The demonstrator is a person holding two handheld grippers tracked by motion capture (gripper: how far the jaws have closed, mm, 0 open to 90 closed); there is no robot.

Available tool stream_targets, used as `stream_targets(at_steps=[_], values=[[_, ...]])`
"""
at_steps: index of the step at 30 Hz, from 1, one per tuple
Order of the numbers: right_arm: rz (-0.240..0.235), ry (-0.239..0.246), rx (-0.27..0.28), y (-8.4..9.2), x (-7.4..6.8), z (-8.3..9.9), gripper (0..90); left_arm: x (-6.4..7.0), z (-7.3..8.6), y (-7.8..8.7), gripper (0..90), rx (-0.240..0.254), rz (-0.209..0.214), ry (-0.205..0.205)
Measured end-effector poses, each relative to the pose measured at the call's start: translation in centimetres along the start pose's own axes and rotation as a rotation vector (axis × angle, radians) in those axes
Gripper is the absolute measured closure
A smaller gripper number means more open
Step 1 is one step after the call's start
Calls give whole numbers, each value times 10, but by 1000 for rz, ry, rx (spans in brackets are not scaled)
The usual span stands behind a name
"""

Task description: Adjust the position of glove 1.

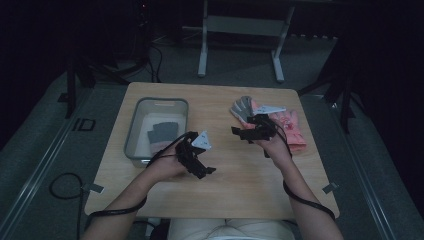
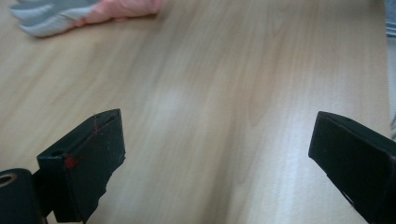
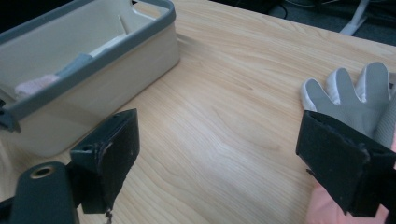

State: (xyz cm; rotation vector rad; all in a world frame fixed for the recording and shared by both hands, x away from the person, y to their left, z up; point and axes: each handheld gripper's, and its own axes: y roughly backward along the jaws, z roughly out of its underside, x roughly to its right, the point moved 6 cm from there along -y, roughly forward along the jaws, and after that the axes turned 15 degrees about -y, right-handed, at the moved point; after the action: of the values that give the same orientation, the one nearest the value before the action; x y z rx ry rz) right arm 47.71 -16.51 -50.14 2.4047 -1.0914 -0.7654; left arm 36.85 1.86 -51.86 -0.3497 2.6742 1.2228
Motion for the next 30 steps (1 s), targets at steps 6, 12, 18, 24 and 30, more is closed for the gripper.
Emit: stream_targets(at_steps=[6,12,18,24,30], values=[[26,11,-15,5,14,9,106,18,0,-12,34,25,31,15],[85,26,-21,12,25,12,409,33,6,-23,33,22,22,30],[108,-53,-8,17,40,8,671,46,15,-31,33,29,-10,60],[173,-136,1,16,61,-2,554,54,19,-34,34,61,-57,81],[251,-132,-2,6,69,-12,820,56,21,-38,34,78,-79,107]])
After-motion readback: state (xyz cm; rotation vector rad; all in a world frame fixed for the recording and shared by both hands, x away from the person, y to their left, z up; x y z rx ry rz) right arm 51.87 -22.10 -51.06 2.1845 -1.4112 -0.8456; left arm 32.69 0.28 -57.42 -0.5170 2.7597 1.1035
